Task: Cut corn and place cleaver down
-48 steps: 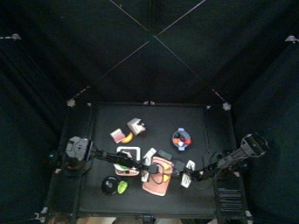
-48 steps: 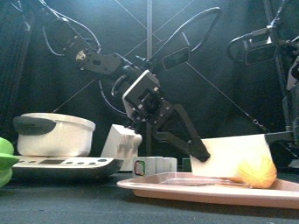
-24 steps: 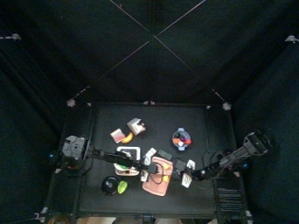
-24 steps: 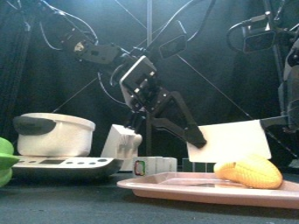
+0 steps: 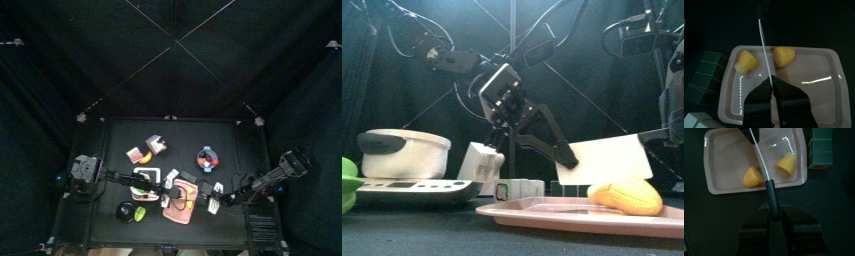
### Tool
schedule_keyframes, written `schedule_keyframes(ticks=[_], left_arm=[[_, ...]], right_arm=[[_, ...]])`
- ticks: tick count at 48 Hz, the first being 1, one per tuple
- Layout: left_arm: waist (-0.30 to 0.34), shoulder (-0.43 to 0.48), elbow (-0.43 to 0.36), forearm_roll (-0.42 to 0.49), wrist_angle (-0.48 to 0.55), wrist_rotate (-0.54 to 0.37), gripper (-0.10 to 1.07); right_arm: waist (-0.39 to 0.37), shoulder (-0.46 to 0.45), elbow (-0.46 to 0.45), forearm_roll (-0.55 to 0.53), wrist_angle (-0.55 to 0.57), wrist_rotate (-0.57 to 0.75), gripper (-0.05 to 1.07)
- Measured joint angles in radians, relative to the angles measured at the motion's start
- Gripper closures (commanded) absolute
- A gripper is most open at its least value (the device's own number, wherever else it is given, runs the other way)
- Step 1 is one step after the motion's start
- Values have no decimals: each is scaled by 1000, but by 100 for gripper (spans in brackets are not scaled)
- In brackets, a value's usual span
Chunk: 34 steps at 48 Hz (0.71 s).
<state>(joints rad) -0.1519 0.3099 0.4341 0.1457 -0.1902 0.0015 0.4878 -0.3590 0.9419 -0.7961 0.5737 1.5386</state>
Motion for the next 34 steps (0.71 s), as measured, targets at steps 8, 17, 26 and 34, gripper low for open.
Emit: schedule_keyframes(ticks=[8, 17, 26, 34], left_arm=[[-2, -8, -3, -2, -5, 0, 35], [-2, -44, -9, -5, -35, 0, 13], [0, -72, 6, -9, -107, 0, 10], [21, -127, 78, -9, -204, 2, 10]], right_arm=[[-2, -46, -2, -5, -2, 2, 69], [-3, -95, 3, 17, 0, 2, 69], [-5, -121, 25, 55, 0, 0, 70], [-11, -129, 29, 69, 5, 0, 70]])
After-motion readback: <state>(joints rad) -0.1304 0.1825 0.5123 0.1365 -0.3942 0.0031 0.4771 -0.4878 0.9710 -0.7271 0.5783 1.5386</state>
